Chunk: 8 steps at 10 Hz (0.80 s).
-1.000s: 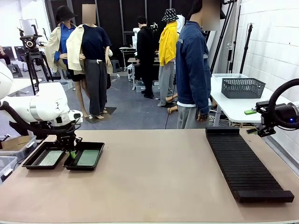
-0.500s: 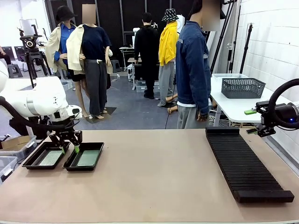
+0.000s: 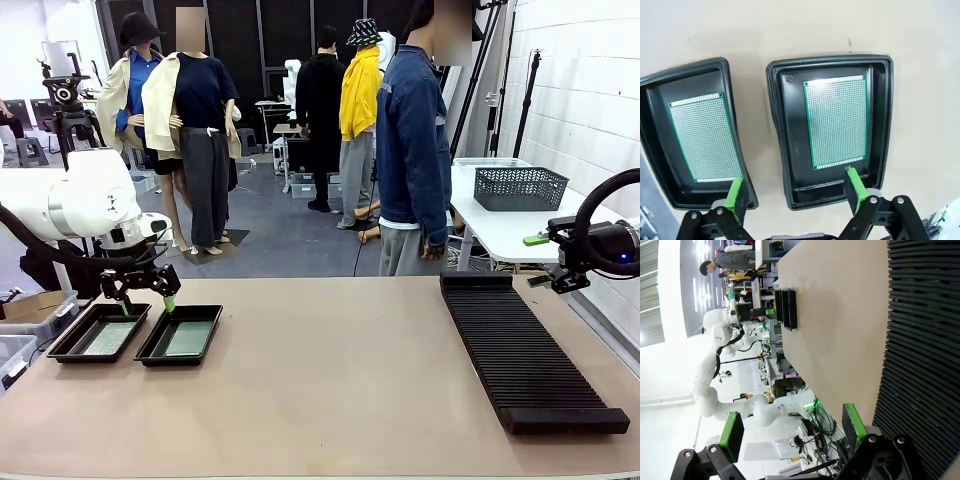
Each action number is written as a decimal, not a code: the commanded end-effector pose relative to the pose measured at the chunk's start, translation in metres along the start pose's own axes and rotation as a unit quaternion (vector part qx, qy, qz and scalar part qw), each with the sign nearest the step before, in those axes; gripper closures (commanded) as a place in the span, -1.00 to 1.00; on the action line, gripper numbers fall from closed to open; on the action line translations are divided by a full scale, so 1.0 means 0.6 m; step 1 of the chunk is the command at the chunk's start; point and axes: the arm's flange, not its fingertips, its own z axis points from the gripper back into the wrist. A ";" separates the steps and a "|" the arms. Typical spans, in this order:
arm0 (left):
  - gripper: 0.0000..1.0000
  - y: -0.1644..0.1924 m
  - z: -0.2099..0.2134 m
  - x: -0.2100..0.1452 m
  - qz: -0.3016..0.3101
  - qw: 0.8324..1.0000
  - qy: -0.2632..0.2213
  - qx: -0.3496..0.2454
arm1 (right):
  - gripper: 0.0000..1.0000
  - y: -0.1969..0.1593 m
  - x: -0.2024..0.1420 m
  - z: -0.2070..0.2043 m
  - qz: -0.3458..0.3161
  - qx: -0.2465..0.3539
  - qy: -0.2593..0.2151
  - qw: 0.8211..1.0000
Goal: Inspect and transfer BCBs to ESD trays.
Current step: Pick up the ESD tray and place it on the left side of the table.
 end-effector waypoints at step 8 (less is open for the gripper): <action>-1.00 0.000 0.001 0.000 -0.003 1.000 0.001 0.003 | -1.00 0.004 -0.003 -0.004 -0.006 -0.005 -0.004 1.000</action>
